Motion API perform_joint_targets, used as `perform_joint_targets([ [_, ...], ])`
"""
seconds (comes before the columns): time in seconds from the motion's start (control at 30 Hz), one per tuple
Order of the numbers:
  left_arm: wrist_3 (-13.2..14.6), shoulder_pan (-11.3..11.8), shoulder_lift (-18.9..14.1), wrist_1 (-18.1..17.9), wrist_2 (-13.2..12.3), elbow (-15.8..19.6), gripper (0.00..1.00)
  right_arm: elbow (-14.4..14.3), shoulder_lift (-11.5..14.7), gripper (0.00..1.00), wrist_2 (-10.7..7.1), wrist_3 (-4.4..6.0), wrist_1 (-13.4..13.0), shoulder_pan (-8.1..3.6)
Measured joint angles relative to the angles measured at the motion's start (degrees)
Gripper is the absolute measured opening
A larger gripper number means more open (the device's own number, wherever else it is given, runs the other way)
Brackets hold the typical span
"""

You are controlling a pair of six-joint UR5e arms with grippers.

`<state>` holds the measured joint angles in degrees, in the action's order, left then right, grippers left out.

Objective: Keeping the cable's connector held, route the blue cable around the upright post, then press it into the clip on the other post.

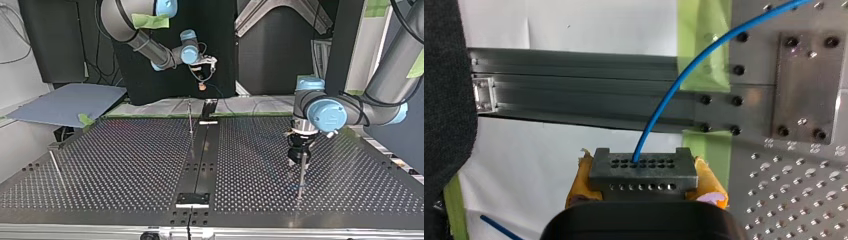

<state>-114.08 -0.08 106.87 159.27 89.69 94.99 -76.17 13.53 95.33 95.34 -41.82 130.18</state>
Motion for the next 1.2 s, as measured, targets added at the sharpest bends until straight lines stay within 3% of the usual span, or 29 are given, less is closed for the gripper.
perform_joint_targets([
  [0.3, 0.00, -0.06, 0.02, 0.00, 0.00, 0.00, 1.00, -0.95, -0.99, 0.00, 0.00, 0.10, -1.74, -1.15],
  [0.57, 0.00, -0.07, 0.02, -0.01, 0.00, 0.00, 1.00, -3.49, -1.11, 0.00, -0.08, 1.23, -5.10, -2.60],
  [0.8, 0.00, -0.08, 0.01, -0.01, 0.01, 0.00, 1.00, -5.88, -0.94, 0.00, 0.01, 0.61, -6.64, -3.64],
  [0.93, -0.13, -0.07, 0.00, 0.00, 0.06, 0.00, 1.00, -7.91, 0.54, 0.00, 0.06, -0.07, -7.97, -4.13],
  [1.2, -0.26, 0.00, 0.01, 0.01, 0.69, 0.00, 1.00, -12.23, 4.75, 0.00, 1.17, -0.32, -12.11, -5.05],
])
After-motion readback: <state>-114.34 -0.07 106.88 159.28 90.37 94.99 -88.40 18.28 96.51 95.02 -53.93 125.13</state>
